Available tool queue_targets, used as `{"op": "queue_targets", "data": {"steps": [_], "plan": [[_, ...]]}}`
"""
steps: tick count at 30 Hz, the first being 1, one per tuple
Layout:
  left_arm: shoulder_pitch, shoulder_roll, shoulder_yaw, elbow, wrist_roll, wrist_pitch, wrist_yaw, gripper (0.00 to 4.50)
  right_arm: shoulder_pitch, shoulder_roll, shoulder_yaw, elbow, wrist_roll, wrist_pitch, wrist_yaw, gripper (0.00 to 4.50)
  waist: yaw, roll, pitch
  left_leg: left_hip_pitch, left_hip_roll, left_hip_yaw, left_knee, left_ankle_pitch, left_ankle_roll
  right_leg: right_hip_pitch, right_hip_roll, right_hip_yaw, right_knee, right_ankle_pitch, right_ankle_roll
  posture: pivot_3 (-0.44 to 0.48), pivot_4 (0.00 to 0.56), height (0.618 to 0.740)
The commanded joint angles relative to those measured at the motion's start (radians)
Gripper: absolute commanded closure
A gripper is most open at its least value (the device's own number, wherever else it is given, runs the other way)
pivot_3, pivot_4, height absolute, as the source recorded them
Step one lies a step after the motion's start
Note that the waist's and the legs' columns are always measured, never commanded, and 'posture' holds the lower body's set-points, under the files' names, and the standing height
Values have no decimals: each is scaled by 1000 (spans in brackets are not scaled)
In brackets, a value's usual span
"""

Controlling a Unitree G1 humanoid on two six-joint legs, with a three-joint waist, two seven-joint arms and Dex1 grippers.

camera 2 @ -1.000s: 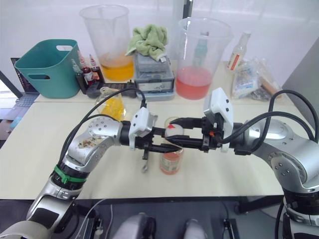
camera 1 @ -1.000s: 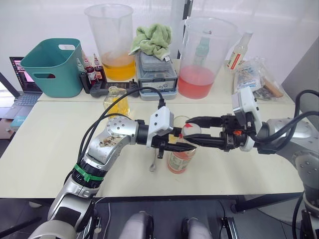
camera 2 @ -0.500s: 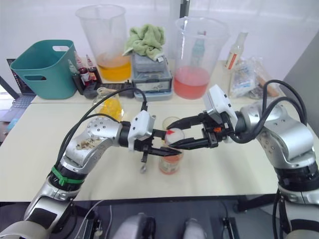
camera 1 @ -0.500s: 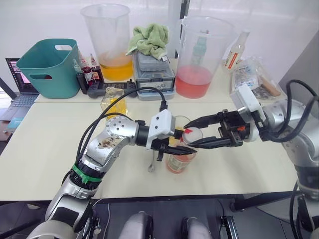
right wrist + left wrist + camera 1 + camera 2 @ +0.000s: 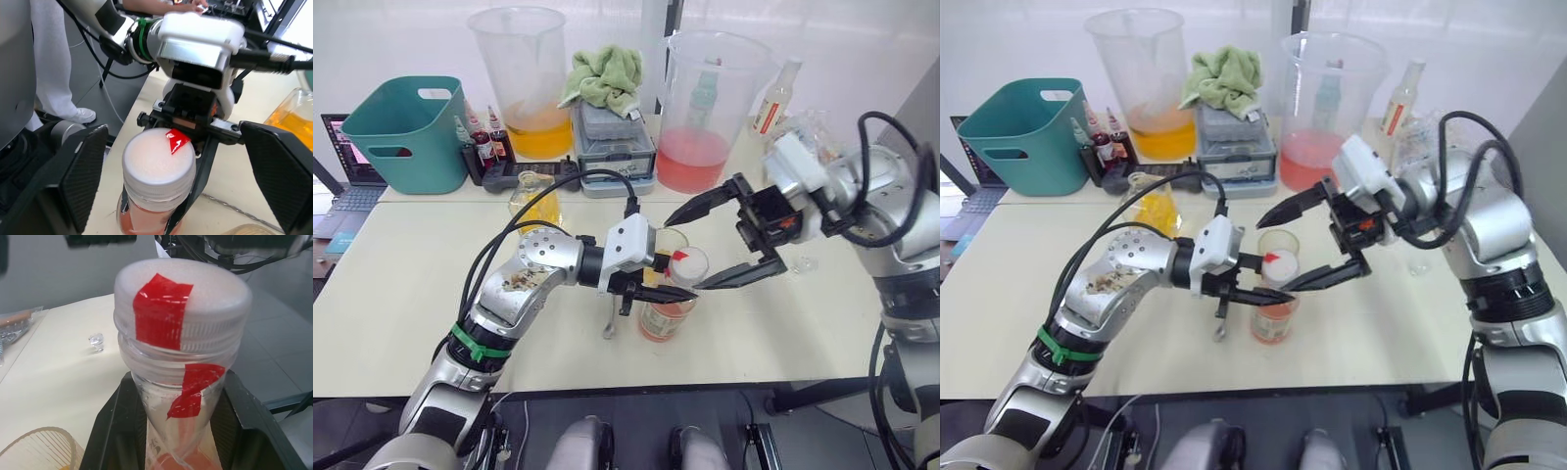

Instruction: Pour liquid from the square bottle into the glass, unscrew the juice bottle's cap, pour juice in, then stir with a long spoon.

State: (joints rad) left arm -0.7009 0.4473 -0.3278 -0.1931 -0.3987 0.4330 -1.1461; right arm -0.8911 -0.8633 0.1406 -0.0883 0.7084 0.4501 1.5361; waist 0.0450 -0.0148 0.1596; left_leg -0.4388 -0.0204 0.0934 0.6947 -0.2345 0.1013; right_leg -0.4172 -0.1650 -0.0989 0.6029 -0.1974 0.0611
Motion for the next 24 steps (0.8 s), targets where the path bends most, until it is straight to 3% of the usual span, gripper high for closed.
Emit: {"op": "queue_targets", "data": {"steps": [1,13,22,24], "plan": [[16,0,-53,47,46,17,-2,3228,45,-24,-111,-89,55,76,-84,72,1,0,0,0,0,0,1,0,0,0,0,0,0,0,0,0,150,740],[-8,-30,-58,94,54,-5,-11,3228,277,0,-249,-384,135,288,-479,72,9,0,0,0,0,1,1,0,0,1,-1,0,-2,0,1,0,150,740],[-11,-37,-55,112,59,-19,-17,3228,302,12,-252,-426,162,340,-589,72,17,0,0,0,0,1,1,-1,0,3,0,0,-5,1,1,0,150,740],[-10,-37,-55,112,61,-21,-15,3228,305,9,-249,-424,162,344,-594,599,17,0,0,0,0,1,1,-1,1,3,0,0,-6,1,1,0,150,740]]}}
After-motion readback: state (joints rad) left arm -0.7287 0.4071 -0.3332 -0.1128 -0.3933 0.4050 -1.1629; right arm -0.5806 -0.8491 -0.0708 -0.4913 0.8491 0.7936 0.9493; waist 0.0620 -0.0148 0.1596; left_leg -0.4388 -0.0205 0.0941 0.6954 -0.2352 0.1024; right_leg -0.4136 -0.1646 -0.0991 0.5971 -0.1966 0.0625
